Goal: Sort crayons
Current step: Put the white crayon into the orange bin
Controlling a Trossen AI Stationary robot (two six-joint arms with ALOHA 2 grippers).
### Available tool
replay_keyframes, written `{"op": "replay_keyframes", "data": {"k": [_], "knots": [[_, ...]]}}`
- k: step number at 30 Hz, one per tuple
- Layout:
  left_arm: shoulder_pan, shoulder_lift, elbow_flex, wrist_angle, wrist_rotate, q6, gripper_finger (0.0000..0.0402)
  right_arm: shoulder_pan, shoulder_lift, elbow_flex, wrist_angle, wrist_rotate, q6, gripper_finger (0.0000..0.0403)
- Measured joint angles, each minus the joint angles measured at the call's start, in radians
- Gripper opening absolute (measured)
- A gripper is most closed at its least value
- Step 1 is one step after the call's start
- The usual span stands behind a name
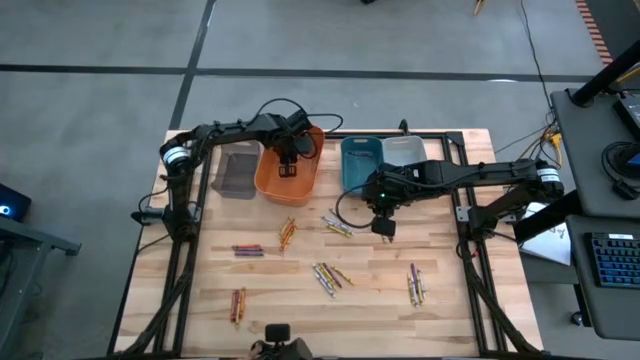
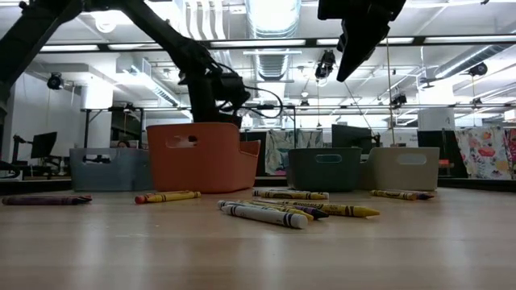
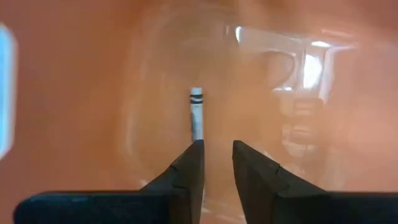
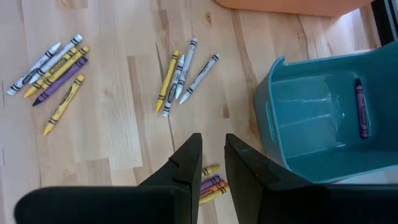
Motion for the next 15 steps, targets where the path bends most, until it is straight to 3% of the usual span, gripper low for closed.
{"op": "replay_keyframes", "data": {"k": [7, 15], "knots": [[-0.008, -0.149, 0.000, -0.053, 0.020, -0.080, 0.0086, 0.000, 0.000, 0.000, 0.002, -0.001, 0.034, 0.0059], [-0.049, -0.377, 0.000, -0.033, 0.336, -0.277, 0.0086, 0.000, 0.000, 0.000, 0.007, -0.002, 0.201, 0.0059]]}}
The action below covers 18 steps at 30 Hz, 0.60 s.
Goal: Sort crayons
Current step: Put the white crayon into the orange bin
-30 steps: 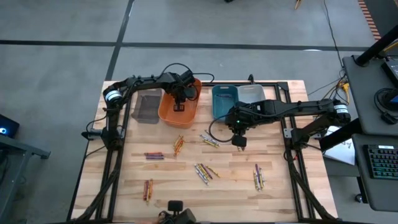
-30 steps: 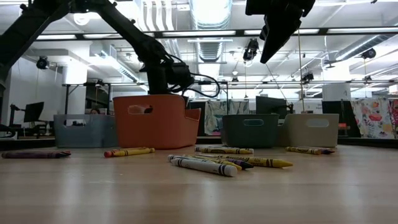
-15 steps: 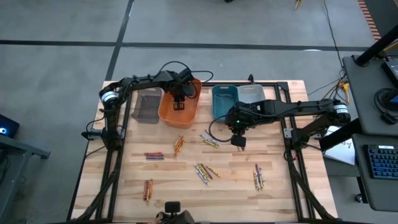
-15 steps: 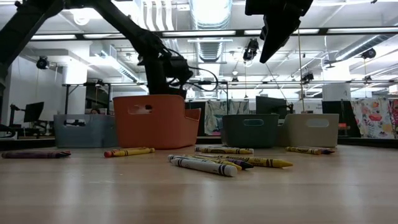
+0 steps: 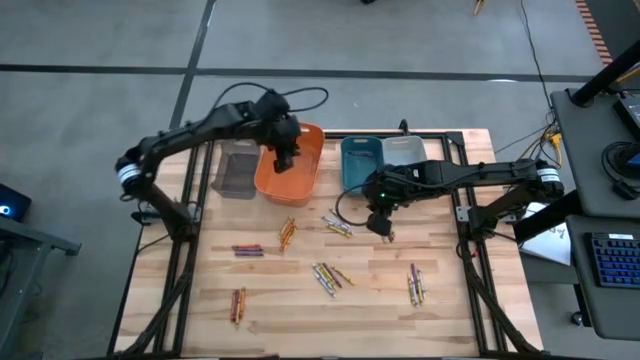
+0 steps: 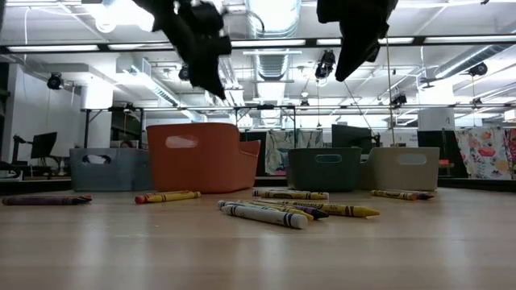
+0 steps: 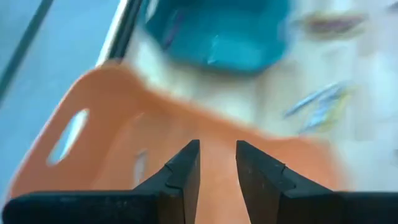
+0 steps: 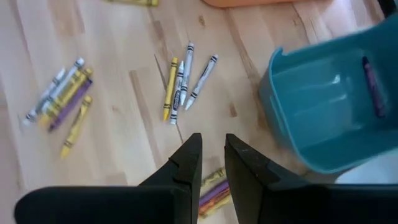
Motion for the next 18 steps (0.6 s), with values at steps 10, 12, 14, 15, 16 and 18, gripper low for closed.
{"op": "replay_keyframes", "data": {"k": [10, 12, 14, 15, 16, 18], "knots": [[-0.265, -0.240, -0.130, 0.296, 0.060, -0.115, 0.0079, 0.098, 0.039, 0.000, 0.004, 0.000, 0.302, 0.0059], [-0.316, -0.283, -0.186, 0.349, 0.032, -0.145, 0.0079, 0.130, 0.055, 0.000, 0.001, -0.001, 0.330, 0.0059], [-0.367, -0.323, -0.250, 0.400, -0.026, -0.174, 0.0079, 0.165, 0.070, 0.000, -0.002, -0.010, 0.362, 0.0059], [-0.392, -0.343, -0.283, 0.420, -0.061, -0.189, 0.0079, 0.183, 0.077, 0.000, -0.005, -0.015, 0.383, 0.0059], [-0.417, -0.362, -0.317, 0.441, -0.097, -0.202, 0.0079, 0.201, 0.084, 0.000, -0.009, -0.030, 0.399, 0.0059], [-0.461, -0.396, -0.383, 0.488, -0.158, -0.231, 0.0079, 0.234, 0.099, 0.000, -0.022, -0.064, 0.438, 0.0059]]}}
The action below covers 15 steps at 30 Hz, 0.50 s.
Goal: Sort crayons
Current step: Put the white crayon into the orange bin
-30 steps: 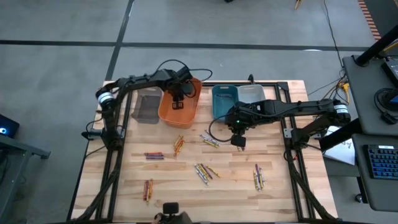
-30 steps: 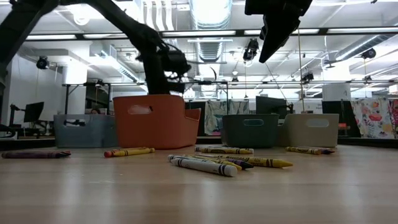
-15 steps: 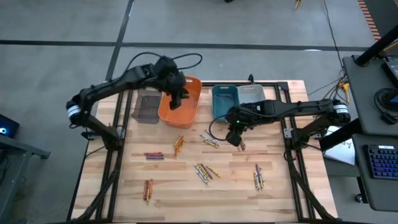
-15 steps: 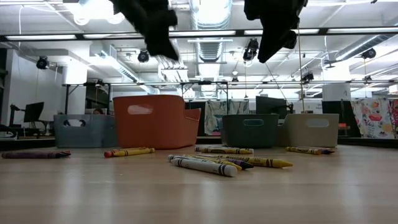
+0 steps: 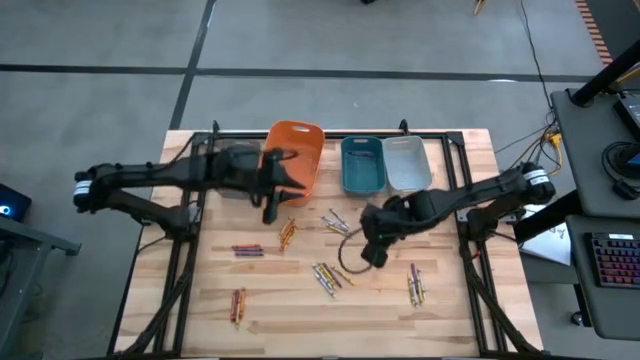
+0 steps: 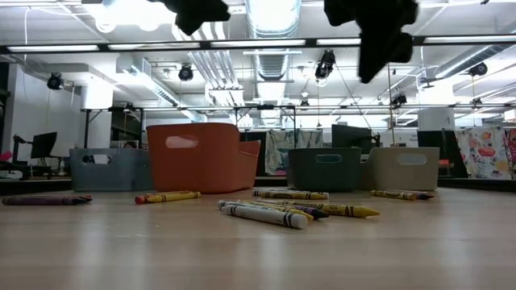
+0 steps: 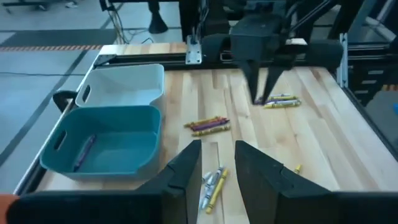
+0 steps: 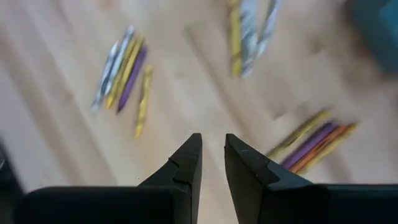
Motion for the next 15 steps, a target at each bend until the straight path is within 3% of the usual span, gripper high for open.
{"op": "replay_keyframes", "data": {"k": [4, 8, 15], "knots": [[-0.059, -0.063, -0.122, 0.098, -0.070, -0.054, 0.0079, 0.061, 0.028, 0.000, -0.058, -0.047, 0.085, 0.0059], [-0.073, -0.109, -0.221, 0.201, -0.073, -0.092, 0.0079, 0.110, 0.054, 0.000, -0.138, -0.053, 0.195, 0.0059], [-0.070, -0.147, -0.296, 0.285, -0.098, -0.100, 0.0079, 0.171, 0.082, -0.002, -0.250, -0.079, 0.355, 0.0059]]}}
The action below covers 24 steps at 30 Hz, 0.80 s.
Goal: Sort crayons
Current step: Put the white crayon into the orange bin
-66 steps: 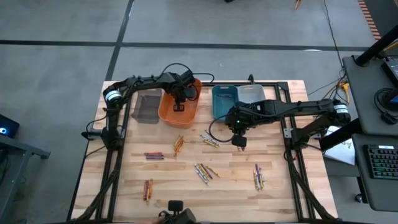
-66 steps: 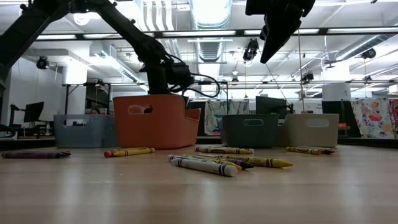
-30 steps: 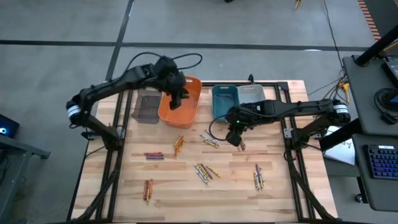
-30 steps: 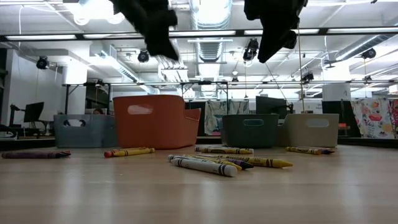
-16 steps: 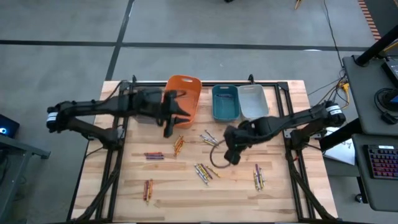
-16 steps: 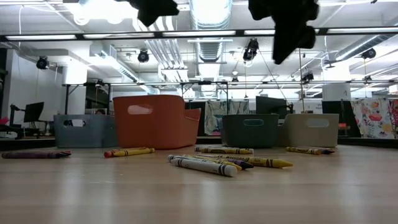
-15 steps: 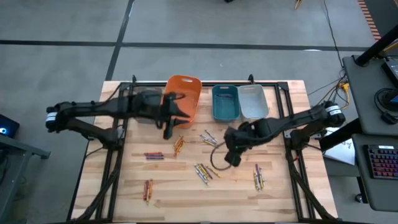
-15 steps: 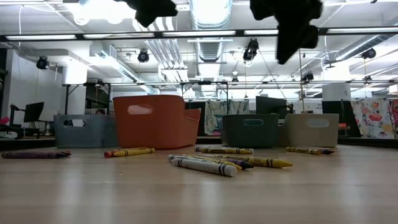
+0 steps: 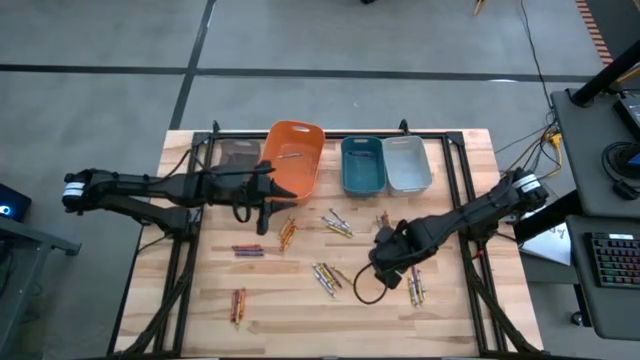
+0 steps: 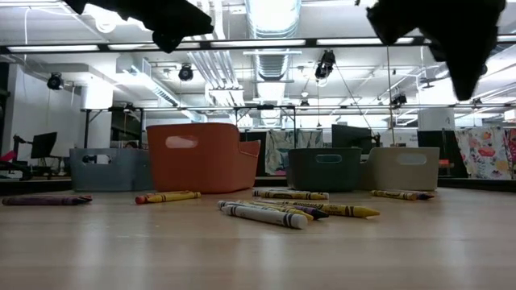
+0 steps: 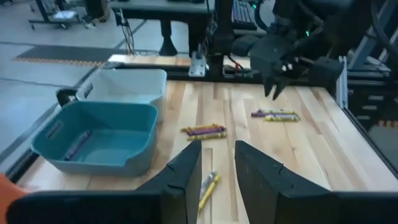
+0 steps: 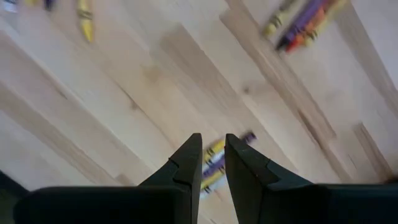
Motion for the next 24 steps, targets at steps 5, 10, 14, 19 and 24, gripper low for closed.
{"op": "replay_keyframes", "data": {"k": [5, 10, 14, 19, 24], "knots": [[0.000, -0.003, 0.003, 0.001, 0.000, 0.003, 0.0079, 0.037, -0.005, -0.026, -0.019, -0.056, 0.093, 0.0059], [0.001, -0.004, 0.005, 0.000, 0.000, 0.005, 0.0079, 0.080, -0.020, -0.088, -0.018, -0.122, 0.191, 0.0059], [0.001, -0.004, 0.005, 0.000, 0.000, 0.006, 0.0079, 0.112, -0.025, -0.148, -0.015, -0.154, 0.246, 0.0059], [0.001, -0.003, 0.005, 0.000, 0.000, 0.020, 0.0079, 0.137, -0.038, -0.229, -0.006, -0.181, 0.282, 0.0059], [0.001, -0.003, 0.005, 0.001, 0.000, 0.020, 0.0079, 0.138, -0.092, -0.301, 0.025, -0.178, 0.299, 0.0059]]}}
